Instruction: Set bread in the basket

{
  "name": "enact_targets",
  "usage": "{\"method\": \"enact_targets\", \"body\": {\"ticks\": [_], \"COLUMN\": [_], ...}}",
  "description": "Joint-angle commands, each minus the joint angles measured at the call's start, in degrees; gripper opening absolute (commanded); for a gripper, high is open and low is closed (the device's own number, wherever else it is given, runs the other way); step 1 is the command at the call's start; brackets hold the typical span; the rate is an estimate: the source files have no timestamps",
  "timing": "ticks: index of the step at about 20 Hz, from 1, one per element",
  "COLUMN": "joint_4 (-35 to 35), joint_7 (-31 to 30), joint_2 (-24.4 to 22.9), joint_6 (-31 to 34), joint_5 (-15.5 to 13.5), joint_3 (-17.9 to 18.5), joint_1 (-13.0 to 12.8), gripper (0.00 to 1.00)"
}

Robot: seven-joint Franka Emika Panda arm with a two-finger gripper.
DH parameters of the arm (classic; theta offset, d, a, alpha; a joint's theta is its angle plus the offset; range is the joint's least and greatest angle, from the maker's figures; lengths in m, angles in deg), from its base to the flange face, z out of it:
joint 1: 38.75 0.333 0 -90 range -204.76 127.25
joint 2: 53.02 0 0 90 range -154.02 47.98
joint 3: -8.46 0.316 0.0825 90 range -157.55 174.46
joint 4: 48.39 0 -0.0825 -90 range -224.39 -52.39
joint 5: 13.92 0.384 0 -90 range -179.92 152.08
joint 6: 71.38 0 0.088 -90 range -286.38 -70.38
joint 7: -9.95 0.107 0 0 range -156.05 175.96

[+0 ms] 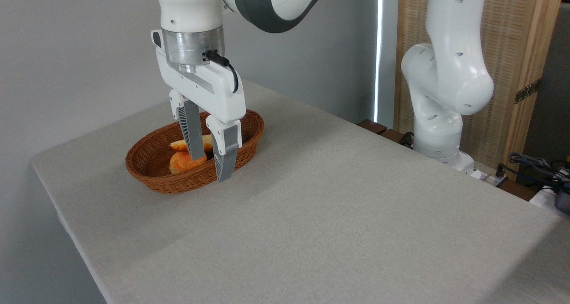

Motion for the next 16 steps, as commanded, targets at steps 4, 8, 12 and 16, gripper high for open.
{"method": "enact_targets", "body": {"ticks": [4,8,12,16], "joint_4": [0.3,0.3,0.3,0.3], "joint_7": [0.0,-0.1,-0.1,0.0], "joint_2": [0.3,0.3,0.3,0.3], "joint_6": [-0.2,-0.2,-0.2,-0.2], "joint_5": [0.5,0.4,0.4,-0.1], "joint_3": [0.3,0.3,0.2,-1.6], "joint_1": [-0.7,-0.7,-0.4,2.8], "gripper": [1.0,1.0,1.0,1.0]}}
